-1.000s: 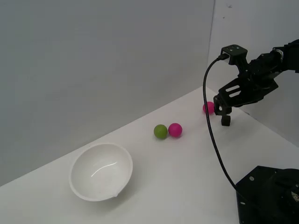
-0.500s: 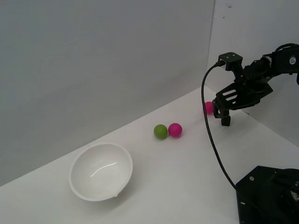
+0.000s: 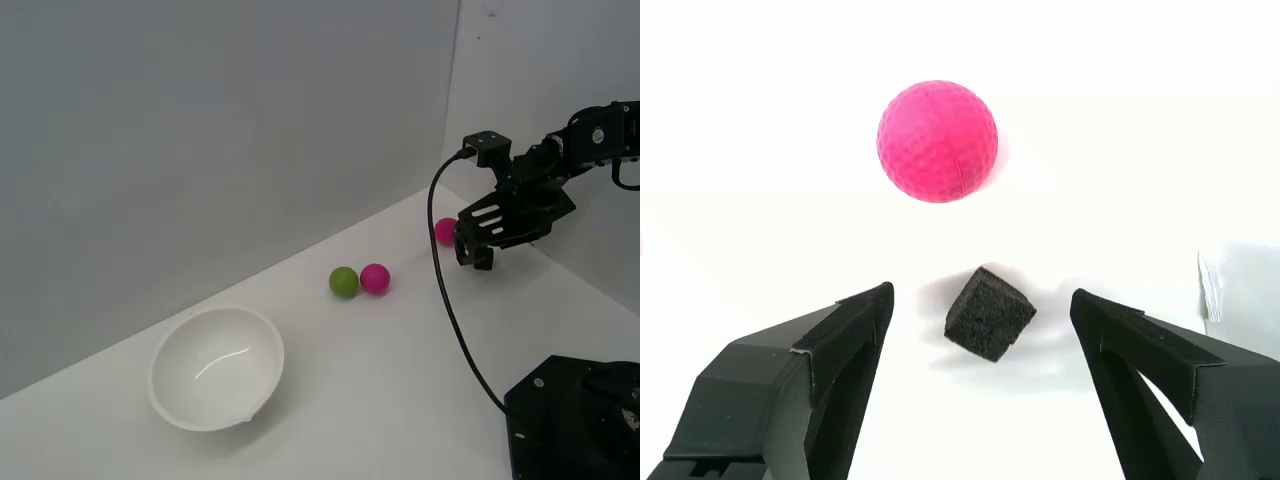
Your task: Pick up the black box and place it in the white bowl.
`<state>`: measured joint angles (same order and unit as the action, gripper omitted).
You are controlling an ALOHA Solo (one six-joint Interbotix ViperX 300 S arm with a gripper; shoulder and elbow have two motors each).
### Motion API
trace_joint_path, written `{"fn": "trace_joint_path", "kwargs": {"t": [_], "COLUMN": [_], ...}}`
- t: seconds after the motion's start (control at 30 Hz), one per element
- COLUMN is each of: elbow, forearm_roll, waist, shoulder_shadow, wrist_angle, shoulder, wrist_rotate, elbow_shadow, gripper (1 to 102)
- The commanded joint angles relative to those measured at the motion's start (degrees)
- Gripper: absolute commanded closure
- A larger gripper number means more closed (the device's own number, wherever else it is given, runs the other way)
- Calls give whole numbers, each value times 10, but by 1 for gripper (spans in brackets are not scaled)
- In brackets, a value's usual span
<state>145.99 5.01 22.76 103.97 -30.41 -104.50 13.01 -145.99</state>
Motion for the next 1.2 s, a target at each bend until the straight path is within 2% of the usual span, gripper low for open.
{"fn": "trace_joint_path", "kwargs": {"t": [0.0,0.13,0.2,0.23,0.37,0.53,0.67,0.93,1.17], "elbow": [-8,-7,-7,-7,-7,-7,-6,-7,-10], "forearm_roll": [9,8,9,8,8,7,5,5,5], "waist": [10,10,10,10,10,10,10,10,10], "shoulder_shadow": [4,1,1,1,1,4,8,24,82], "wrist_angle": [1,1,1,1,1,1,0,-15,-37], "shoulder": [0,6,5,5,5,2,-3,-18,-77], "wrist_rotate": [10,10,10,10,10,10,10,10,10], "elbow_shadow": [9,8,8,9,8,9,7,8,11], "gripper": [3,4,9,15,49,69,99,100,100]}}
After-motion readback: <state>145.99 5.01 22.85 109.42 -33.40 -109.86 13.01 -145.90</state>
